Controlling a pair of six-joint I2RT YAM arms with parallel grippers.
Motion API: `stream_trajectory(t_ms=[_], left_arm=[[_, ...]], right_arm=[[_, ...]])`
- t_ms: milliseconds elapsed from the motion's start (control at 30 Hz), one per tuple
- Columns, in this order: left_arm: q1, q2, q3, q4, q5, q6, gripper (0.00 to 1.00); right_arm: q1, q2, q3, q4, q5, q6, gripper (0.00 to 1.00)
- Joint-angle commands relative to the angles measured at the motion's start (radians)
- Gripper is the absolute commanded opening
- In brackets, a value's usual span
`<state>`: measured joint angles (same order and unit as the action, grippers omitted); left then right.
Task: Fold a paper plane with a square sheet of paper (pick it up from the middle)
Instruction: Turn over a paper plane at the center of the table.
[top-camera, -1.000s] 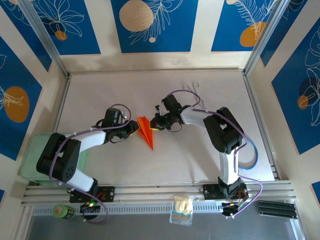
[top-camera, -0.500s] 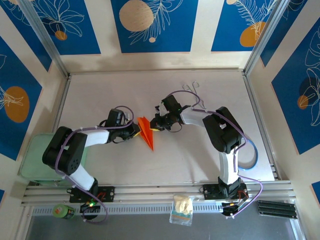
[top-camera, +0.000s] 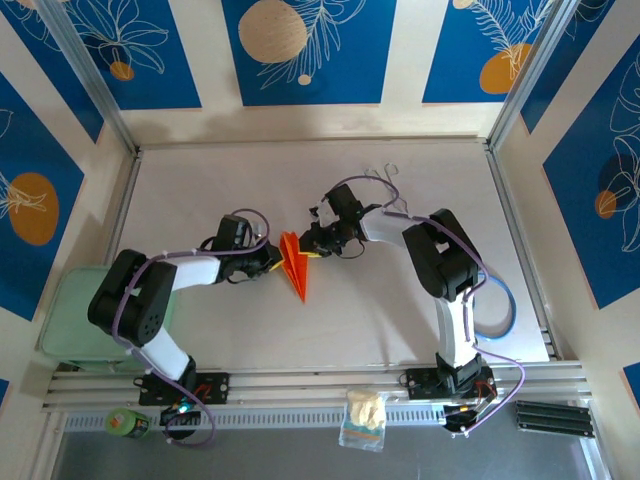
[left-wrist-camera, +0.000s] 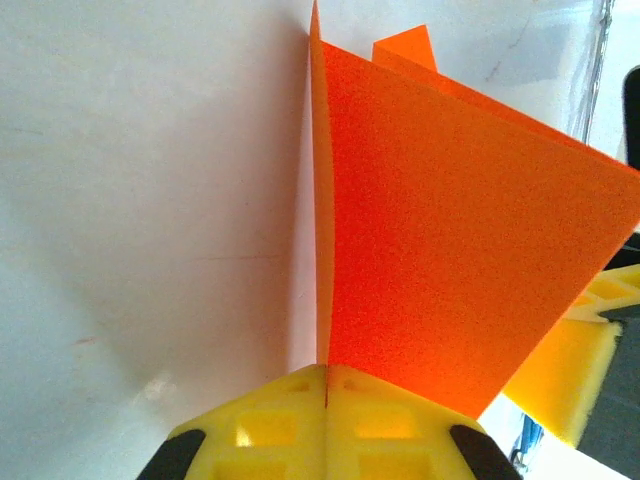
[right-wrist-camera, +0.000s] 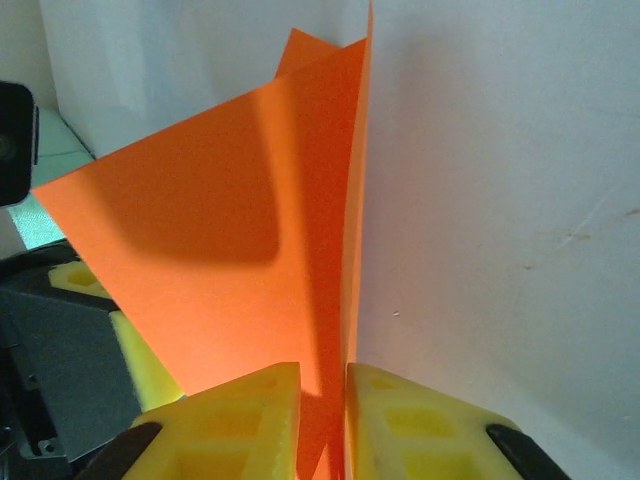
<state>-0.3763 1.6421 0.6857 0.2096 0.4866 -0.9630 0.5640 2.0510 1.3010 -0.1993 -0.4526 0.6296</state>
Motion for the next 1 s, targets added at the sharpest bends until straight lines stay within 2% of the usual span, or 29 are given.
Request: stream_trajectory(t_ms=[0, 200, 300, 533, 867, 967], left_arm=[[-0.006, 0.016, 0.033, 0.0, 0.026, 0.027, 0.0], [-0.004, -0.008, 0.034, -0.025, 0.002, 0.034, 0.0], [-0.003, -0.039, 0.022, -0.04, -0.034, 0.033, 0.0], [-0.001, -0.075, -0.013, -0.056, -0.094, 0.014, 0.0], [-0.001, -0.046, -0.027, -0.069, -0.116, -0.011, 0.0], [-0.001, -0.036, -0.011, -0.085, -0.11, 0.003, 0.04]], right_arm=[[-0.002, 0.024, 0.026, -0.052, -0.039, -0.033, 0.19], [-0.006, 0.0, 0.02, -0.071, 0.017, -0.039, 0.05], [-0.016, -0.036, -0.012, -0.049, 0.048, -0.022, 0.02], [-0.042, -0.093, -0.093, 0.013, 0.077, 0.021, 0.02], [-0.035, -0.077, -0.134, 0.06, 0.096, 0.073, 0.02], [-0.028, -0.064, -0.131, 0.058, 0.091, 0.074, 0.02]])
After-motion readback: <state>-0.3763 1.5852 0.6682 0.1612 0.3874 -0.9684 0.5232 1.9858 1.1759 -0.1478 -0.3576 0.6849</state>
